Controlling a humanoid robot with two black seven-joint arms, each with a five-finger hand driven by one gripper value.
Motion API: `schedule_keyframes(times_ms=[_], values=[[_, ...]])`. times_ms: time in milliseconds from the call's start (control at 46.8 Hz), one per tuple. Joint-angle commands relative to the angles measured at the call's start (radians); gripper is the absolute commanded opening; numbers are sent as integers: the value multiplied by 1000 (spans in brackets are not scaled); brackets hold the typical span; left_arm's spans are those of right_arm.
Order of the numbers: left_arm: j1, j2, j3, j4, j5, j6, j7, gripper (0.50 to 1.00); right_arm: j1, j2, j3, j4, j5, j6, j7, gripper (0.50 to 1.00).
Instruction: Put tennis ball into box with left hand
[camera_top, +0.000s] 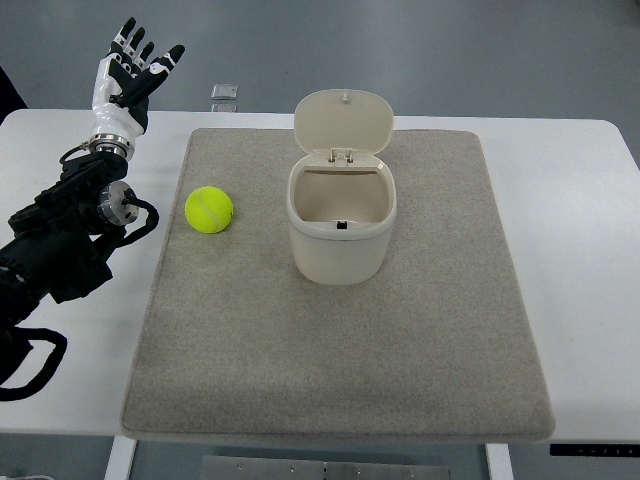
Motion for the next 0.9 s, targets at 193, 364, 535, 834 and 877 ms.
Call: schedule_keyframes(times_ms=[193, 364, 535, 834, 877], values=[[-2, -1, 0, -1, 0, 2, 0, 986, 0, 0, 0, 0, 0, 0, 0, 901], [-2, 0, 0, -1, 0, 2, 0, 986, 0, 0, 0, 0, 0, 0, 0, 901], [-2, -1, 0, -1, 2, 2, 0, 986, 0, 0, 0, 0, 0, 0, -1, 903], [0, -1, 0, -1, 0, 2, 0, 986, 0, 0, 0, 0, 0, 0, 0, 901], [-2, -1, 0, -1, 0, 2, 0, 986, 0, 0, 0, 0, 0, 0, 0, 901]])
